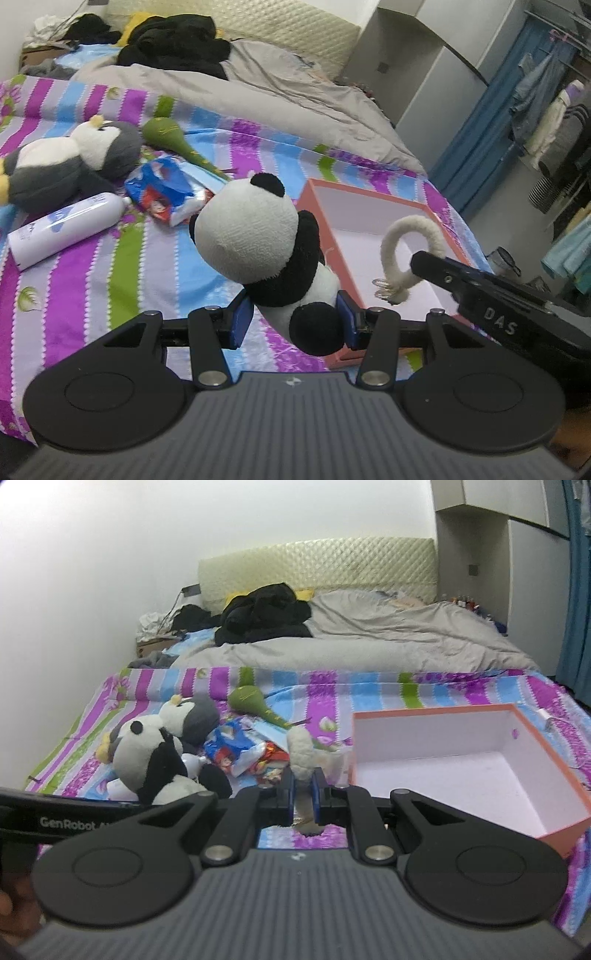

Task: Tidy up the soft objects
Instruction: 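Carry the panda with the left tool and hair tie with the right tool over the box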

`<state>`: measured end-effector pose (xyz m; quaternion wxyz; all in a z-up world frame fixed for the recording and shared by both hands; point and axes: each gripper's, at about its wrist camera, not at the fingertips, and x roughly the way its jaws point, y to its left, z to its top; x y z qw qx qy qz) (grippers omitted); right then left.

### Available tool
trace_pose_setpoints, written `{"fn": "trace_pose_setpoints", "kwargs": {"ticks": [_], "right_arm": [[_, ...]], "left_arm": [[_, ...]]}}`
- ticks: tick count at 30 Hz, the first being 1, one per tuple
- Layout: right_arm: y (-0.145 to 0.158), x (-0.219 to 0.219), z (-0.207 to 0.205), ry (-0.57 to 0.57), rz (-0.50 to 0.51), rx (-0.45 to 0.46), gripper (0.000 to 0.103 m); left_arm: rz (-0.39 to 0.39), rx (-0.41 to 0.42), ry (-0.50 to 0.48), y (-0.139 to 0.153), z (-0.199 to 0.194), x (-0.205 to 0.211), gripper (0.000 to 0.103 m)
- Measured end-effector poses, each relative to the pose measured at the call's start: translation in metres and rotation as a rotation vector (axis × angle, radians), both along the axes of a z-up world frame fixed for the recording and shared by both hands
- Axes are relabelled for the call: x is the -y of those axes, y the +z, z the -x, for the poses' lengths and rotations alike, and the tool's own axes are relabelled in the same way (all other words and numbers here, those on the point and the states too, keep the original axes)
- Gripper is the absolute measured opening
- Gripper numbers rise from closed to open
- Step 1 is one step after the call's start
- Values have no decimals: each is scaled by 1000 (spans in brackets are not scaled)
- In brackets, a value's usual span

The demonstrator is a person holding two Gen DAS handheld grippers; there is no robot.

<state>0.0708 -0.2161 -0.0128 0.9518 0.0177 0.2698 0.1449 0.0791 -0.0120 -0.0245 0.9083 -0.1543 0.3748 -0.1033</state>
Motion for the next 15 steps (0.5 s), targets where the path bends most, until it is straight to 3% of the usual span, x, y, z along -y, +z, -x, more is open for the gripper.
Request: {"fn": "trace_pose_setpoints", "kwargs": {"ticks": [9, 15], "right_arm": [[-2, 40, 9, -98, -11, -12, 13], [-10, 64, 3, -159, -34, -31, 13]], "left_arm": [[41, 6, -96, 4, -5, 37, 54], [14, -4, -150, 6, -24, 64, 54]]}}
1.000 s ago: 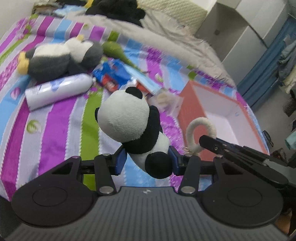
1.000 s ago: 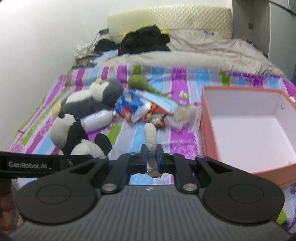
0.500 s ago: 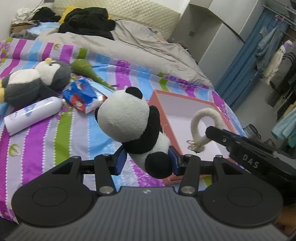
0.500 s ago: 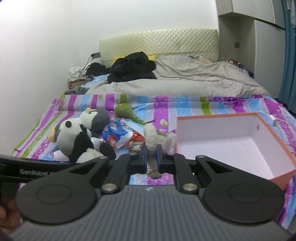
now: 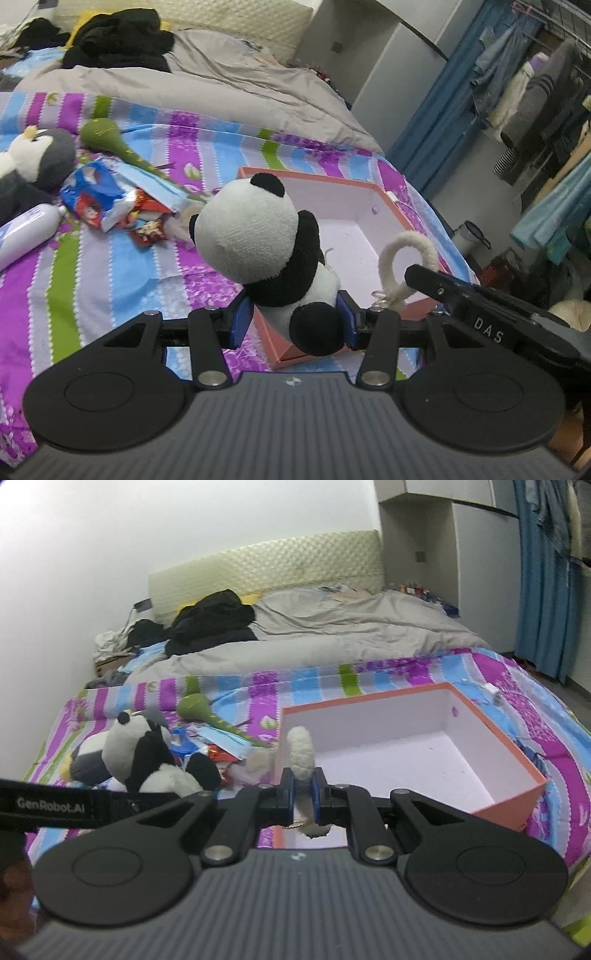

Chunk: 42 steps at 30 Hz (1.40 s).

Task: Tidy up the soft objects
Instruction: 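Carry the panda with the left tool and hair tie with the right tool over the box, then open both grippers to drop the panda and hair tie into the box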

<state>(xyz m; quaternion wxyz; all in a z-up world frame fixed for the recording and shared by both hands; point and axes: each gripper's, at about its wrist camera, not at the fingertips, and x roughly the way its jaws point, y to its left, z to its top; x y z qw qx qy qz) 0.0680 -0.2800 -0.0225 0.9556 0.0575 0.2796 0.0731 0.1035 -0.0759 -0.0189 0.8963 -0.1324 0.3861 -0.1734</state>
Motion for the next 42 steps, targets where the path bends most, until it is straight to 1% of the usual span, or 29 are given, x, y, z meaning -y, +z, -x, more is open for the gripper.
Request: {"fn": "trace_pose_setpoints", "kwargs": {"ticks": [8, 17, 22, 27, 30, 31, 34, 37, 38, 39, 40, 41, 42], "right_arm": [[-17, 28, -27, -43, -18, -56, 13], [-47, 72, -83, -85, -22, -143, 13], [-70, 93, -113, -117, -38, -201, 13], [-92, 107, -135, -133, -43, -254, 14], [-103, 108, -145, -145, 46, -265, 14], [-105, 111, -147, -142, 47, -265, 14], [-114, 119, -154, -138, 8, -291, 14], [-114, 123, -157, -144, 4, -286, 15], [-114, 123, -157, -143, -3, -288, 17], [-115, 124, -158, -147, -13, -292, 26], [-115, 125, -159, -152, -22, -296, 33], [-114, 126, -158, -153, -26, -296, 45], [-113, 127, -158, -151, -25, -294, 49]], "left_arm": [[-25, -47, -53, -14, -41, 38, 54], [-72, -119, -107, -40, -113, 88, 54], [-86, -167, -134, -62, -153, 114, 54], [-91, -225, -155, -87, -189, 138, 54], [-99, -251, -170, -100, -203, 149, 54], [-104, -258, -174, -103, -204, 151, 54], [-111, -270, -183, -111, -208, 156, 54], [-113, -275, -175, -115, -212, 157, 56], [-103, -280, -169, -117, -213, 156, 58], [-96, -284, -162, -117, -214, 155, 62], [-96, -288, -156, -117, -215, 154, 63], [-98, -286, -156, -116, -216, 154, 64], [-98, -275, -162, -114, -215, 153, 65]]}}
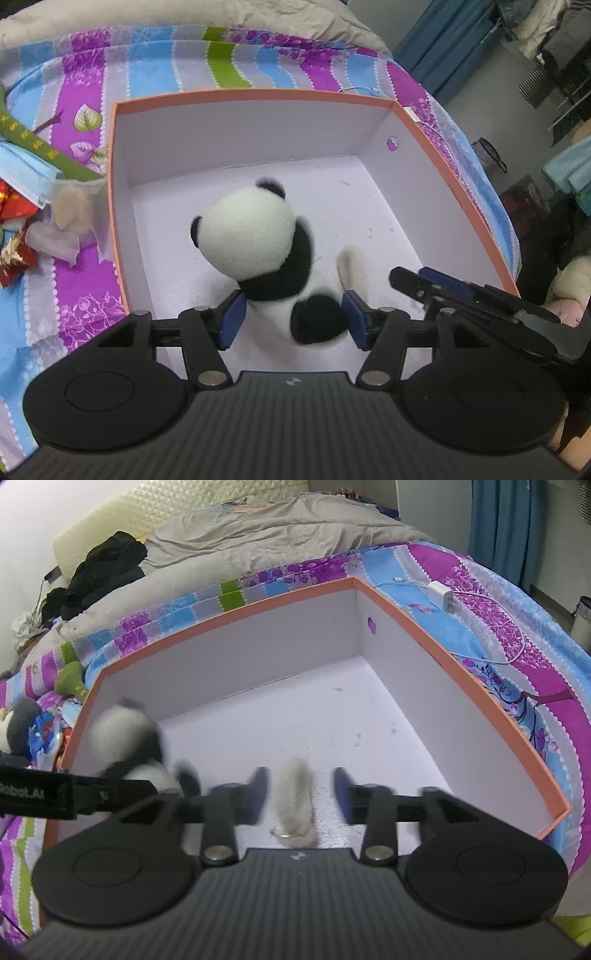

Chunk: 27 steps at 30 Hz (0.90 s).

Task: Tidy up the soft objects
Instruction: 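Open both grippers to drop the panda and hair tie into the box, then withdraw both tools from the box back toward the pile of items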

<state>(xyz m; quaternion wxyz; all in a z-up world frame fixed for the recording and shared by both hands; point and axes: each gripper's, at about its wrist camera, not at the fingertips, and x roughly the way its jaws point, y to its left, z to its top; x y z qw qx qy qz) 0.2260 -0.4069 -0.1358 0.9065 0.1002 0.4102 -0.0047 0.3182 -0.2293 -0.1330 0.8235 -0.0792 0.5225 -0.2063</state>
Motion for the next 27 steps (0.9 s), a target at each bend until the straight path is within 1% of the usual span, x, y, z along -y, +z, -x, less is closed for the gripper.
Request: {"fn": "trace_pose_setpoints", "kwargs": {"ticks": [2, 11, 22, 27], "right_arm": [[3, 1, 2, -7, 4, 1, 49], [32, -10, 29, -6, -6, 56, 49], [73, -29, 74, 11, -2, 136, 49], [86, -43, 95, 36, 9, 156, 49]], "left_arm": [[9, 15, -1, 6, 3, -2, 67], [27, 106, 21, 44, 33, -19, 67], [50, 210, 35, 90, 92, -46, 67], [56, 248, 47, 103, 120, -61, 67]]}}
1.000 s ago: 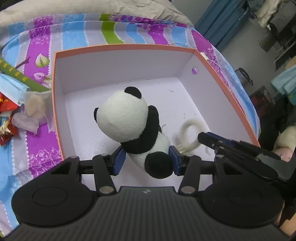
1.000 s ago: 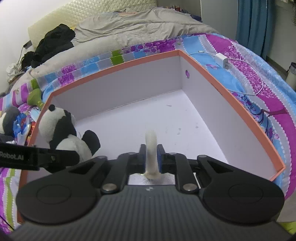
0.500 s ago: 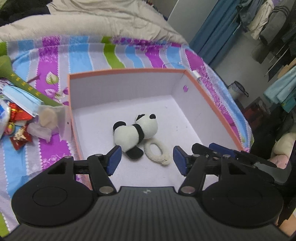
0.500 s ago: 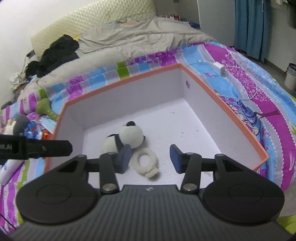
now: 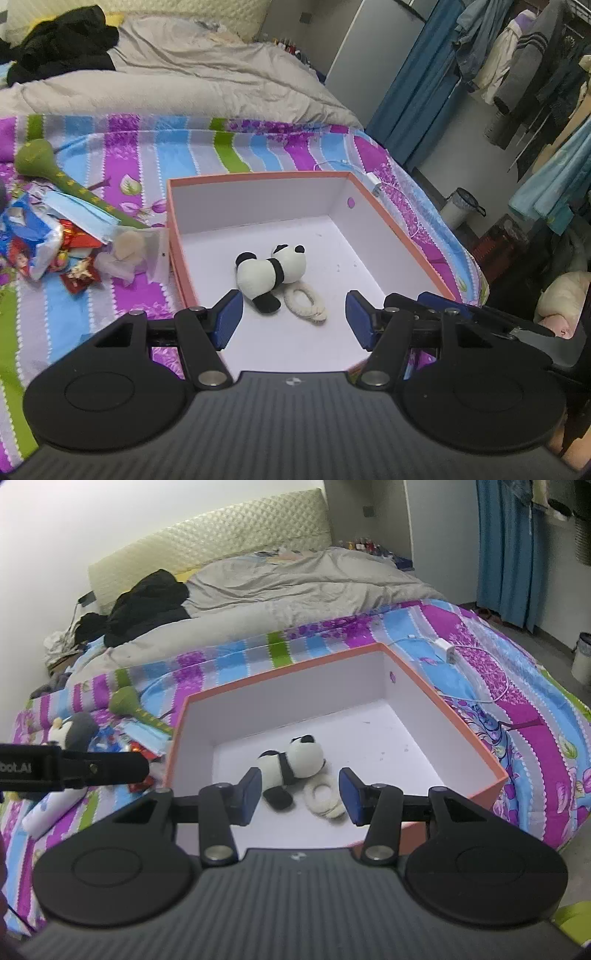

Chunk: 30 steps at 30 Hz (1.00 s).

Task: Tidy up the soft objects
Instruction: 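Withdraw both tools from the box back toward the pile of items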

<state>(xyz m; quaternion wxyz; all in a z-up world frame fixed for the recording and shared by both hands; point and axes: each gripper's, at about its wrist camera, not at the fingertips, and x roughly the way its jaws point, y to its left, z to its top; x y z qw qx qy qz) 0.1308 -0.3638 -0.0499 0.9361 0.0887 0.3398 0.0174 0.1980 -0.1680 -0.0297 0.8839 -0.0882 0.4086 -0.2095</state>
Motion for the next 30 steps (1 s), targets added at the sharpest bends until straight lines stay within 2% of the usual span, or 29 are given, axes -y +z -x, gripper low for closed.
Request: {"fn": "trace_pose_setpoints", "kwargs": {"ticks": [12, 30], "right_arm": [[24, -36, 55, 46, 15, 50, 49], [32, -94, 103, 144, 6, 85, 49]], "left_arm": [[19, 68, 33, 23, 69, -45, 67], [0, 110, 112, 34, 141, -116, 67]]}}
